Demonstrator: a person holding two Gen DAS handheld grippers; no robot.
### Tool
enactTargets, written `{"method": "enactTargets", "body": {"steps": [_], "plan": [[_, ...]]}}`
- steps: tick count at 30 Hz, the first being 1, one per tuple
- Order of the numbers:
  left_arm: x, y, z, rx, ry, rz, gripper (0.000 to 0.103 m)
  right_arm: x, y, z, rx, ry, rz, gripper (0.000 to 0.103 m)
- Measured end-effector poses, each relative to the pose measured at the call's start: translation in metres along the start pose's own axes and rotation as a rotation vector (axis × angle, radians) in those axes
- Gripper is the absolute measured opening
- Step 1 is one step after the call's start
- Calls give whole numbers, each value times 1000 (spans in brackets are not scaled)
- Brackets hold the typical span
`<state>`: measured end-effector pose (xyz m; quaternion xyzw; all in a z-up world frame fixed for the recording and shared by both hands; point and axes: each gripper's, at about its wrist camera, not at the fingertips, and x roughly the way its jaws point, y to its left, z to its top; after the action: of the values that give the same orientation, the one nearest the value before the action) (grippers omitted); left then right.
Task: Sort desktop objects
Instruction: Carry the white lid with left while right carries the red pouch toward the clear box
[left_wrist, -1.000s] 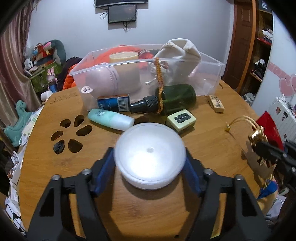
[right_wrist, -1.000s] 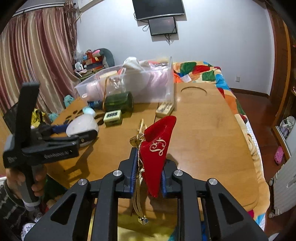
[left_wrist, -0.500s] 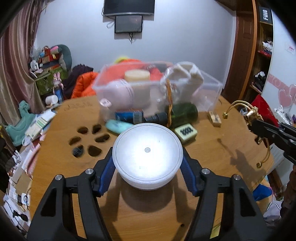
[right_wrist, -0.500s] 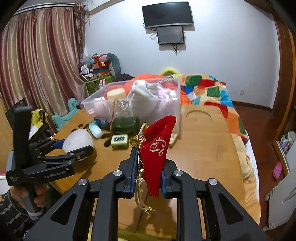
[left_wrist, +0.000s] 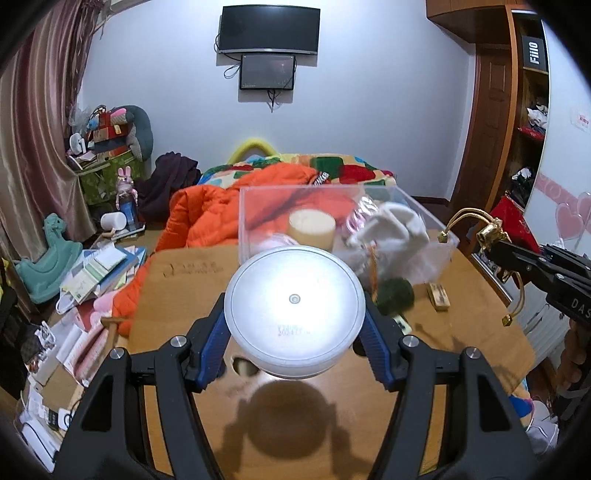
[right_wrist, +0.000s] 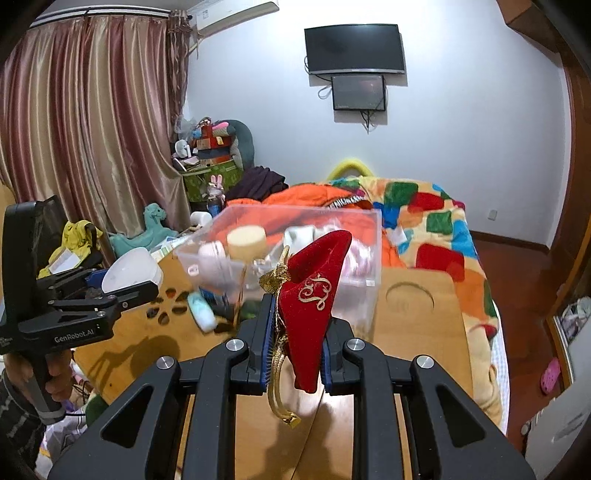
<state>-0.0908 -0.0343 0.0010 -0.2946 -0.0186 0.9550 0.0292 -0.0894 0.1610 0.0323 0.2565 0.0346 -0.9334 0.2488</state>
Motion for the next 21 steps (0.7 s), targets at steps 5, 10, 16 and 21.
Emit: {"method": "enactTargets", "body": {"steps": [5,10,16,21], "plan": [[6,12,25,4,-16,3,65,8,-2,21,-14,-18,5,18],[21,25,52,0,-14,-3,65,24,-5,40,-26,-18,15,18],[46,33,81,2,7,-21,65,48,-12,59,-38,-2,23,18],[74,29,96,5,42,-37,65,72,-17,70,-44,17,34,18]]}}
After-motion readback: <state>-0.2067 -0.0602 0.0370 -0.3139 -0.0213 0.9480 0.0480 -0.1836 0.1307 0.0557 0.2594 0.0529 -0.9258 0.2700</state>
